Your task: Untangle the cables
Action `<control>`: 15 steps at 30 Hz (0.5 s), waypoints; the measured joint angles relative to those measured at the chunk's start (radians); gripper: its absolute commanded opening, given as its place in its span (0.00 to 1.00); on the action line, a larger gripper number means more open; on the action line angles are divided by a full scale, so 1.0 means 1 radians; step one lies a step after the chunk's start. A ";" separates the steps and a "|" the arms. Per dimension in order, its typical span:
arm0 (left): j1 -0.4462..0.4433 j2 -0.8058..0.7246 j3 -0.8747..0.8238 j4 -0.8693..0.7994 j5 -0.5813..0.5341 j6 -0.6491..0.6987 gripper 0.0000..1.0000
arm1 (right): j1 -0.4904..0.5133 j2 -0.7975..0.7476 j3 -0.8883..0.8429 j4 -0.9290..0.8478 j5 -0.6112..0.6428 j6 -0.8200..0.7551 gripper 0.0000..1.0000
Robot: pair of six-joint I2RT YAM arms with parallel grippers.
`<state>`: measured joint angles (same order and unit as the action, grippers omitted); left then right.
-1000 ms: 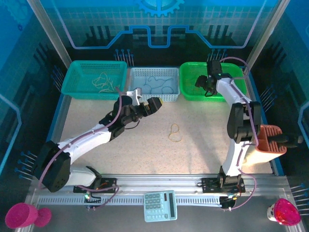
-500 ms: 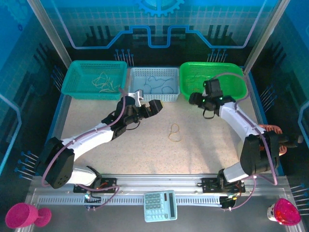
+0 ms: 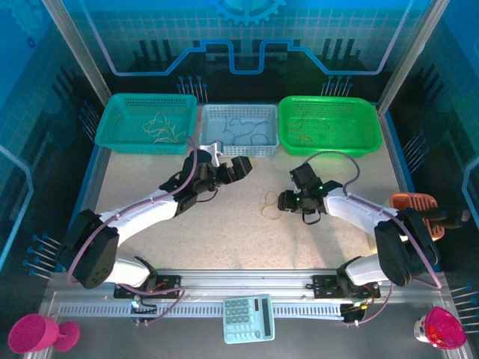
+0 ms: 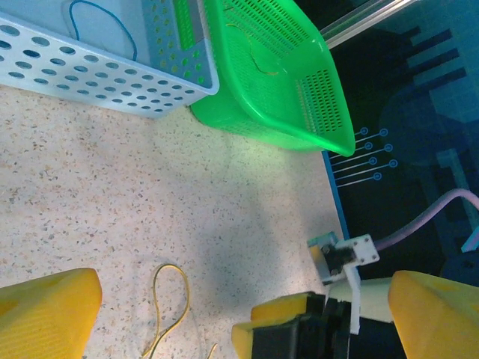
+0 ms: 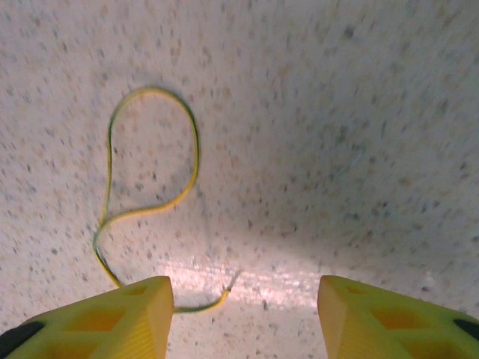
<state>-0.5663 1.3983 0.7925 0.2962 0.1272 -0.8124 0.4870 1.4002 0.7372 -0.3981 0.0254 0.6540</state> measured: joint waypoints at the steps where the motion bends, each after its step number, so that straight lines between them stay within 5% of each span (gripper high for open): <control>1: 0.000 0.002 0.000 0.000 0.000 0.000 0.99 | 0.011 0.003 -0.006 0.002 -0.002 0.004 0.48; 15: 0.000 0.012 0.000 0.000 0.000 0.000 0.99 | 0.051 0.114 -0.006 0.056 -0.008 0.027 0.37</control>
<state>-0.5663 1.4101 0.7921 0.2966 0.1276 -0.8127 0.5381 1.5146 0.7315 -0.3424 0.0177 0.6811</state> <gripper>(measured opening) 0.992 0.388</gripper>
